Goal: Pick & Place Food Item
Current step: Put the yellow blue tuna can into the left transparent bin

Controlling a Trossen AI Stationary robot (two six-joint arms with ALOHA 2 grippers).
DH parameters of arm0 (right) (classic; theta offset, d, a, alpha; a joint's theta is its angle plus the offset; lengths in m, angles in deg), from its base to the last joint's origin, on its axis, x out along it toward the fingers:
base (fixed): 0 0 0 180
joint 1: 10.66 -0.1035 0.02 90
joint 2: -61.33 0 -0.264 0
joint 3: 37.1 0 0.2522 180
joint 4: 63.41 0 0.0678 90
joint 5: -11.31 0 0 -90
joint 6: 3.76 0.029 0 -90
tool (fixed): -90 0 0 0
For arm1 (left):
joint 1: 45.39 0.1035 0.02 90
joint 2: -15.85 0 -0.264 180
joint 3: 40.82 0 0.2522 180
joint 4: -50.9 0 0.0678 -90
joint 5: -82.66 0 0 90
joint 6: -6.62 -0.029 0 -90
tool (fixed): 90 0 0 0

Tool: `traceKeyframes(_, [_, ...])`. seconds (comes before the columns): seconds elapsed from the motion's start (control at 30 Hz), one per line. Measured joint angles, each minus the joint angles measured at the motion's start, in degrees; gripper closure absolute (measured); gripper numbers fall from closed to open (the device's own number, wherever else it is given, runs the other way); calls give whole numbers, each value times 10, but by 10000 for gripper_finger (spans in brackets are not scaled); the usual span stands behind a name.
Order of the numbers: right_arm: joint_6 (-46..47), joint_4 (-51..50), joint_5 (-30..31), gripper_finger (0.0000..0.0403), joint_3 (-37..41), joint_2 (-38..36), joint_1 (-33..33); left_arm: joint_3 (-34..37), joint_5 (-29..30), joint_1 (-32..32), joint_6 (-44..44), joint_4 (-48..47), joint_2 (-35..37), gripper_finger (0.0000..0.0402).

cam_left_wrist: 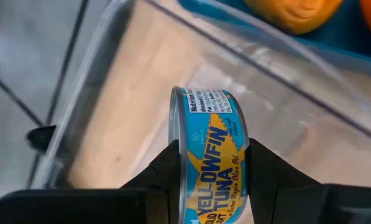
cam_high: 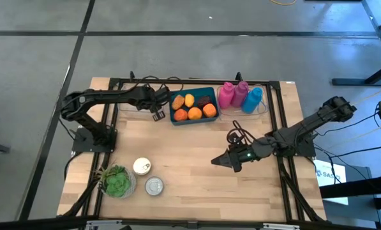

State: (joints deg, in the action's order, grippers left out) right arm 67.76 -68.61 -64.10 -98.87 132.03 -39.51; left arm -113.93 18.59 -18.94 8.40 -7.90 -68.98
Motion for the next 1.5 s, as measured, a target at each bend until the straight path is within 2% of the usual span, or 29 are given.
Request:
traceKeyframes(0.27, [0,0,20,346,0,0,-13,0,-8,2,0,8,-10,297])
traceKeyframes(0.63, [-2,0,21,346,0,0,-13,0,-59,22,6,7,-10,297])
traceKeyframes(1.13, [-4,0,21,346,0,0,-13,0,-64,22,6,6,-10,297])
traceKeyframes(1.23, [-4,0,21,346,0,0,-13,0,-88,22,6,4,-10,295])
traceKeyframes(1.4, [-4,0,21,346,0,0,-13,0,-100,22,6,-1,-10,212])
traceKeyframes(1.5, [-4,0,21,346,0,0,-13,0,-124,22,4,-4,-10,184])
